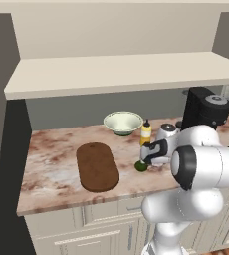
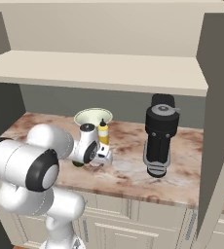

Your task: Open the cabinet. Place the bowl and condiment on the counter. Then place the lime and garlic on the cutting board.

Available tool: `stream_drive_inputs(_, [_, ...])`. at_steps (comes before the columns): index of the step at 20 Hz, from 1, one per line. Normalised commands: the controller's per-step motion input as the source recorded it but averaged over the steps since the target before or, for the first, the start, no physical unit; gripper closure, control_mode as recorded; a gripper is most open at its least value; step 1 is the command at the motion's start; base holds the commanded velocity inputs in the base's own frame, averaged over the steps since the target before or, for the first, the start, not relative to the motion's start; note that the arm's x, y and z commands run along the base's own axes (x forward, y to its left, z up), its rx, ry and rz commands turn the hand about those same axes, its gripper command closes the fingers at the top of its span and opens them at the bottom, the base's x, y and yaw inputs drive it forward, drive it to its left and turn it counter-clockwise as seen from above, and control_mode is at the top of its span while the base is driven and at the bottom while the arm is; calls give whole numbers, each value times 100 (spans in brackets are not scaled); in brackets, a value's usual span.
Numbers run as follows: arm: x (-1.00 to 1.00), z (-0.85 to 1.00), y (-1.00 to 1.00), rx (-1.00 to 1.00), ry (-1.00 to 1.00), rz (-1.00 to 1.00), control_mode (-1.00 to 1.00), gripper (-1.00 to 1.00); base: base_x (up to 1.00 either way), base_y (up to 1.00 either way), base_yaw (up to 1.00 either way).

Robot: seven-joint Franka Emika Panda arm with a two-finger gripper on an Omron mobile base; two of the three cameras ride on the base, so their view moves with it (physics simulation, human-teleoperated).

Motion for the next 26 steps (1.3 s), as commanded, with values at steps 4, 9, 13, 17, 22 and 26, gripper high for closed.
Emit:
stream_drive_inputs(4, [-27,10,1,0,-3,0,-100,100,0,0,0])
stream_drive_inputs(9, [-33,30,6,0,-3,0,-100,100,0,0,0])
stream_drive_inputs(13, [-27,39,15,0,0,0,-100,100,0,0,0])
stream_drive_inputs(17, [-25,42,21,0,0,0,-100,100,0,0,0])
stream_drive_inputs(22, [-24,40,23,0,0,0,-100,100,0,0,0])
stream_drive_inputs(26, [-20,35,26,0,0,0,-100,100,0,0,0])
